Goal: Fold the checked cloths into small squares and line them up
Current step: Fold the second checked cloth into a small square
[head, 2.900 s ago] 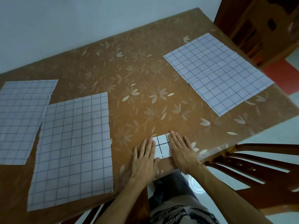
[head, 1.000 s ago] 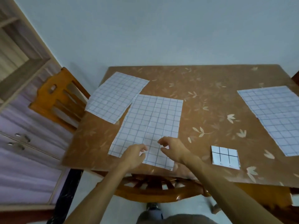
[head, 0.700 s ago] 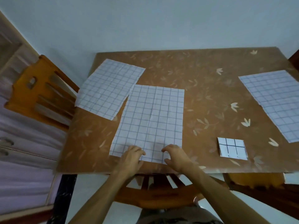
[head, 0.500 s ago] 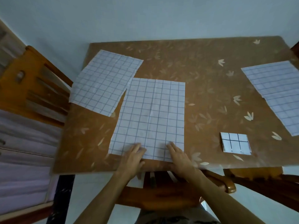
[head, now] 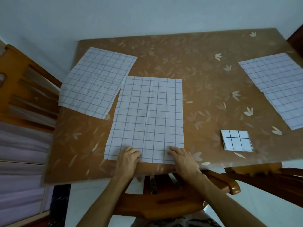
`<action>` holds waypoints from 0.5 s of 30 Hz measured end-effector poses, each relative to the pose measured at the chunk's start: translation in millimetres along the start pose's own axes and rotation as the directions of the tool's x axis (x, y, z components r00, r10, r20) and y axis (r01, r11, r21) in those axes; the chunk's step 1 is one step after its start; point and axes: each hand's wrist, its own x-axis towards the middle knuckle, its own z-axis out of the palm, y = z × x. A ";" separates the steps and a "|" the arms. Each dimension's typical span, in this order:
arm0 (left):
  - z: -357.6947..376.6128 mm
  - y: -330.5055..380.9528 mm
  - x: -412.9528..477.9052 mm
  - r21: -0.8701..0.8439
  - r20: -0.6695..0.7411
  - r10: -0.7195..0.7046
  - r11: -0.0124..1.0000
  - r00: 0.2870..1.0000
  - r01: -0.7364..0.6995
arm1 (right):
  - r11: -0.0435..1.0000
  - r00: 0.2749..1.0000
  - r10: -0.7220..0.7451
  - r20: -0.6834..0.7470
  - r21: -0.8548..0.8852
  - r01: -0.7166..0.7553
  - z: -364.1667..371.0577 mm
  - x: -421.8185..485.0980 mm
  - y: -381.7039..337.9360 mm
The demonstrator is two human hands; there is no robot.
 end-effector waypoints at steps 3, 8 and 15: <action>3.3 -3.4 5.1 -0.018 -0.059 0.027 0.999 0.998 -0.028 | 1.000 0.999 -0.012 -0.031 0.013 0.012 -1.8 2.3 1.9; 4.9 0.0 13.5 -0.058 -0.028 -0.032 0.998 0.999 0.030 | 0.999 0.999 -0.009 -0.043 0.041 0.011 -1.8 0.2 2.6; -30.5 12.8 10.2 -0.370 0.140 -0.027 0.926 0.990 0.077 | 0.997 0.980 -0.041 -0.195 0.062 0.054 -7.6 -4.5 -7.0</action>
